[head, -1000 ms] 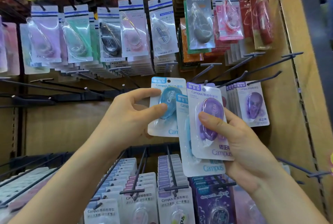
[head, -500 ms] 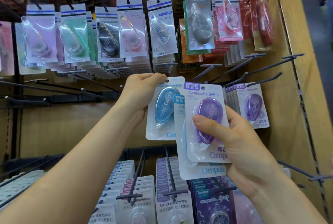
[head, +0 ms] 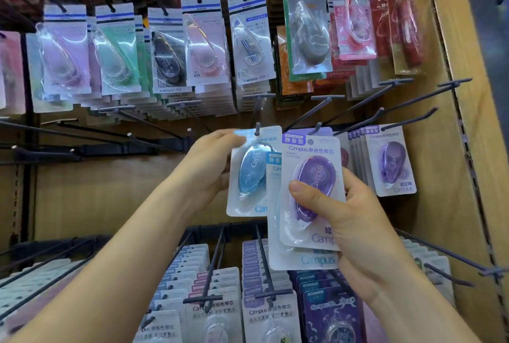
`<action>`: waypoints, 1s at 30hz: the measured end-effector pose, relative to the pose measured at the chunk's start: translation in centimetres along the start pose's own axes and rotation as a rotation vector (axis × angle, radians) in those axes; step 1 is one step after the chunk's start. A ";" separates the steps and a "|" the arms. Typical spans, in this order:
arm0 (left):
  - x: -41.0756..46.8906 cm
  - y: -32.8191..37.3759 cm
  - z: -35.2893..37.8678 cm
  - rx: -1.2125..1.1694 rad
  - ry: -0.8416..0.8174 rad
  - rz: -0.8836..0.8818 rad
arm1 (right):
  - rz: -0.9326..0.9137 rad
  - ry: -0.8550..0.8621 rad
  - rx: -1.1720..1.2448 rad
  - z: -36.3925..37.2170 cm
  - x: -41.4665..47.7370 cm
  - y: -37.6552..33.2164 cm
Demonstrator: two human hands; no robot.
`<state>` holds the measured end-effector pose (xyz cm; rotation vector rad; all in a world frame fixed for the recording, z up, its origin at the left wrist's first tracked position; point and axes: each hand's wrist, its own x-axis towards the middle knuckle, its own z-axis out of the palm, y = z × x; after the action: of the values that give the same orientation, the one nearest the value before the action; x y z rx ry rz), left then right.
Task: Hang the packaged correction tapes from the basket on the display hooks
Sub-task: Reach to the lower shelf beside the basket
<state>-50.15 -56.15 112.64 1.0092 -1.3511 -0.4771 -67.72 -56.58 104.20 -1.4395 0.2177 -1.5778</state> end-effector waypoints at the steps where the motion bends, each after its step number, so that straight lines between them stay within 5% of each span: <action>1: -0.6 -0.5 -0.3 0.030 -0.049 -0.001 | -0.008 0.019 -0.026 0.1 0.2 0.2; 5: -1.5 -1.6 -1.4 0.052 -0.159 -0.013 | -0.104 0.066 -0.156 0.3 0.9 0.6; 11: 3.5 -4.1 -1.2 0.328 0.088 -0.033 | -0.304 0.210 -0.310 -2.4 0.9 -0.3; 21: 11.8 -10.4 1.8 0.334 0.227 -0.100 | -0.168 0.162 -0.274 -5.5 1.8 0.6; 30: 13.7 -10.8 2.0 0.514 0.171 -0.116 | -0.139 0.146 -0.218 -6.2 1.3 0.4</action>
<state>-46.33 -73.26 111.51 1.5191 -1.2905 -0.1194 -72.61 -60.46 103.01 -1.5333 0.3928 -1.8204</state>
